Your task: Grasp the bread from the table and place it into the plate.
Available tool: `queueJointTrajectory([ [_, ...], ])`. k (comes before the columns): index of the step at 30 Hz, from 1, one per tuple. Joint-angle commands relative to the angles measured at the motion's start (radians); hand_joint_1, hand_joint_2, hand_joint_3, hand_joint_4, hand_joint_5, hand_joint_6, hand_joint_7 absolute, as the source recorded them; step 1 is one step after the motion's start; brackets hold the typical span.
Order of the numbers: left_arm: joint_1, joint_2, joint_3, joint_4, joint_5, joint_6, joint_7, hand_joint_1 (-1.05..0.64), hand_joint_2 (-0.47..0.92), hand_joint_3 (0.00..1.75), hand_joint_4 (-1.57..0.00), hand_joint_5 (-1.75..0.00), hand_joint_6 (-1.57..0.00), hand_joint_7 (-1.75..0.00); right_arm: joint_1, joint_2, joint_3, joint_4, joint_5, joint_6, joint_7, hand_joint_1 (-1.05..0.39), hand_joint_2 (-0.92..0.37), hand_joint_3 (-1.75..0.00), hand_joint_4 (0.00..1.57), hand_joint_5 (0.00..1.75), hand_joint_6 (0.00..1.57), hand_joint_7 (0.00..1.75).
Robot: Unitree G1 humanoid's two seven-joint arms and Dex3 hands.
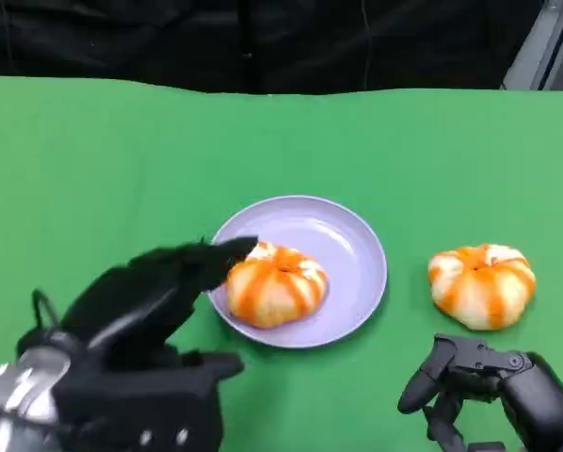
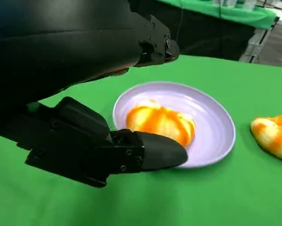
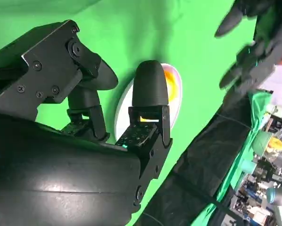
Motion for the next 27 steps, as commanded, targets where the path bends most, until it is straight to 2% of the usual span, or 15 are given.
queueJointTrajectory([
  [1,0.095,0.000,0.057,-0.051,-0.052,-0.036,0.040,-0.60,0.92,0.41,-0.24,-0.19,-0.22,-0.07,0.003,-0.006,-0.004,-0.010,0.008,0.010,-0.001,0.02,-0.41,-1.18,0.87,1.43,0.82,1.18],
  [7,0.248,-0.059,0.127,-0.092,-0.155,-0.150,0.138,-0.49,0.92,0.30,-0.37,-0.29,-0.39,-0.12,0.006,-0.007,-0.004,-0.019,0.009,0.013,-0.001,0.01,-0.40,-1.18,0.87,1.44,0.82,1.18],
  [9,0.298,-0.108,0.154,-0.069,-0.202,-0.233,0.209,-0.33,0.92,0.24,-0.54,-0.40,-0.56,-0.18,0.007,-0.008,-0.003,-0.023,0.005,0.017,-0.001,0.00,-0.40,-1.18,0.87,1.44,0.82,1.18],
  [10,0.321,-0.137,0.167,-0.053,-0.229,-0.278,0.246,-0.27,0.92,0.20,-0.63,-0.51,-0.69,-0.22,0.007,-0.009,-0.003,-0.024,0.005,0.017,-0.001,0.01,-0.40,-1.18,0.87,1.44,0.82,1.18],
  [11,0.338,-0.158,0.178,-0.039,-0.248,-0.313,0.271,-0.19,0.92,0.18,-0.70,-0.71,-0.85,-0.26,0.006,-0.010,-0.004,-0.024,0.007,0.016,0.000,0.01,-0.40,-1.17,0.87,1.45,0.83,1.18],
  [12,0.355,-0.180,0.187,-0.030,-0.273,-0.331,0.287,-0.16,0.92,0.18,-0.72,-0.82,-0.91,-0.29,0.006,-0.011,-0.005,-0.024,0.009,0.017,0.002,0.01,-0.41,-1.17,0.87,1.45,0.83,1.18],
  [13,0.373,-0.199,0.196,-0.026,-0.303,-0.336,0.291,-0.11,0.90,0.23,-0.73,-0.95,-0.96,-0.35,0.006,-0.011,-0.006,-0.025,0.011,0.020,0.003,0.01,-0.41,-1.17,0.87,1.44,0.83,1.18],
  [14,0.389,-0.214,0.202,-0.025,-0.334,-0.335,0.288,-0.04,0.80,0.51,-0.75,-1.12,-0.96,-0.53,0.005,-0.012,-0.007,-0.026,0.013,0.022,0.004,0.01,-0.41,-1.18,0.87,1.44,0.82,1.18],
  [15,0.401,-0.225,0.208,-0.023,-0.358,-0.335,0.284,-0.02,0.71,0.72,-0.75,-1.20,-0.93,-0.65,0.005,-0.013,-0.009,-0.025,0.014,0.022,0.006,0.01,-0.41,-1.18,0.87,1.44,0.82,1.18],
  [17,0.419,-0.236,0.217,-0.021,-0.384,-0.342,0.278,0.01,0.62,0.93,-0.76,-1.28,-0.88,-0.81,0.004,-0.014,-0.012,-0.024,0.017,0.024,0.008,0.02,-0.41,-1.18,0.87,1.44,0.82,1.18],
  [18,0.431,-0.240,0.223,-0.023,-0.399,-0.340,0.273,0.03,0.55,1.10,-0.78,-1.32,-0.85,-0.97,0.003,-0.016,-0.015,-0.024,0.021,0.025,0.010,0.01,-0.41,-1.17,0.87,1.44,0.82,1.18],
  [19,0.441,-0.244,0.226,-0.024,-0.415,-0.336,0.268,0.03,0.50,1.19,-0.80,-1.36,-0.83,-1.09,0.002,-0.017,-0.017,-0.023,0.024,0.026,0.013,0.01,-0.41,-1.17,0.86,1.43,0.82,1.18],
  [22,0.455,-0.254,0.229,0.001,-0.467,-0.347,0.251,0.04,0.43,1.33,-0.85,-1.52,-0.80,-1.31,0.004,-0.019,-0.025,-0.023,0.031,0.027,0.020,0.02,-0.42,-1.17,0.86,1.43,0.81,1.17],
  [27,0.448,-0.271,0.231,0.039,-0.520,-0.365,0.236,-0.02,0.39,1.37,-0.85,-1.67,-0.78,-1.46,0.004,-0.022,-0.028,-0.017,0.032,0.025,0.024,0.02,-0.42,-1.17,0.85,1.43,0.81,1.18],
])
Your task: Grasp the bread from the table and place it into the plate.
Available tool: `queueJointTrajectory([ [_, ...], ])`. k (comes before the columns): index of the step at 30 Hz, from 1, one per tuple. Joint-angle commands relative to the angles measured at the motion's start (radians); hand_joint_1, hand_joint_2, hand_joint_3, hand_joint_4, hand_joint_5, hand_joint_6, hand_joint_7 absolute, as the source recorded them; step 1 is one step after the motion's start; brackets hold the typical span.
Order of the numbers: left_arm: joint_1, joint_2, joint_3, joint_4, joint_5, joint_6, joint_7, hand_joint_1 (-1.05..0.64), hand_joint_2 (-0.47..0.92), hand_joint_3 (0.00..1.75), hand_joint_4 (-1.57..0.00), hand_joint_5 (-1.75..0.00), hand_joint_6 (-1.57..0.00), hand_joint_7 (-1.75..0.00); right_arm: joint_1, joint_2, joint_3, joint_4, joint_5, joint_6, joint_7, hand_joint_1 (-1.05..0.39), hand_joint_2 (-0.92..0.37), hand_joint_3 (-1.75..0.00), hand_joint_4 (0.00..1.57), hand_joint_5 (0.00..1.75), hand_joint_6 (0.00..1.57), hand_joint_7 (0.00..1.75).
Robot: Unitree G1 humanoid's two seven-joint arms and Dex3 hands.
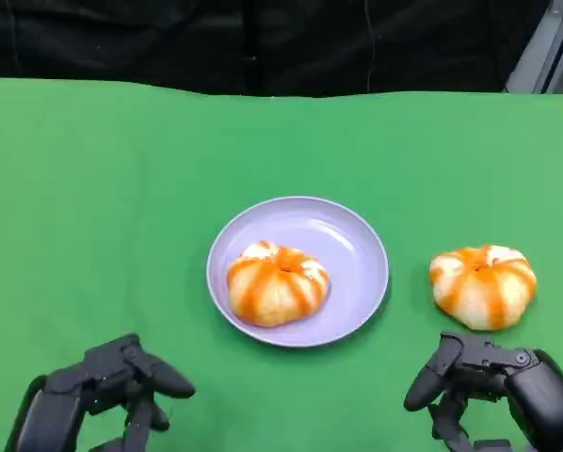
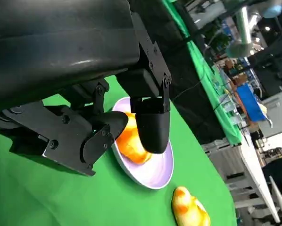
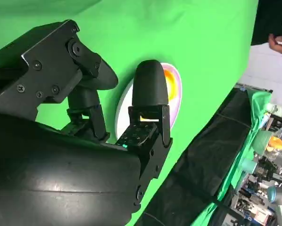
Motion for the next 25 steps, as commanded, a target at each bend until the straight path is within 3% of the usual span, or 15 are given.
queueJointTrajectory([
  [1,-0.005,-0.015,0.014,0.027,-0.057,-0.017,-0.022,-0.02,0.39,1.37,-0.84,-1.69,-0.78,-1.47,0.004,-0.017,-0.010,-0.005,0.008,0.001,0.004,0.02,-0.42,-1.17,0.85,1.42,0.81,1.18],
  [7,-0.017,-0.053,0.033,0.066,-0.082,-0.051,-0.010,-0.01,0.42,1.37,-0.82,-1.74,-0.76,-1.57,0.011,-0.016,-0.009,-0.007,0.003,-0.004,0.001,0.03,-0.42,-1.17,0.84,1.43,0.81,1.18],
  [25,-0.022,-0.078,0.045,0.105,-0.025,-0.106,-0.013,-0.05,0.40,1.37,-0.83,-1.75,-0.76,-1.52,0.012,-0.023,-0.011,0.013,-0.007,-0.040,-0.006,0.05,-0.43,-1.15,0.85,1.45,0.81,1.16],
])
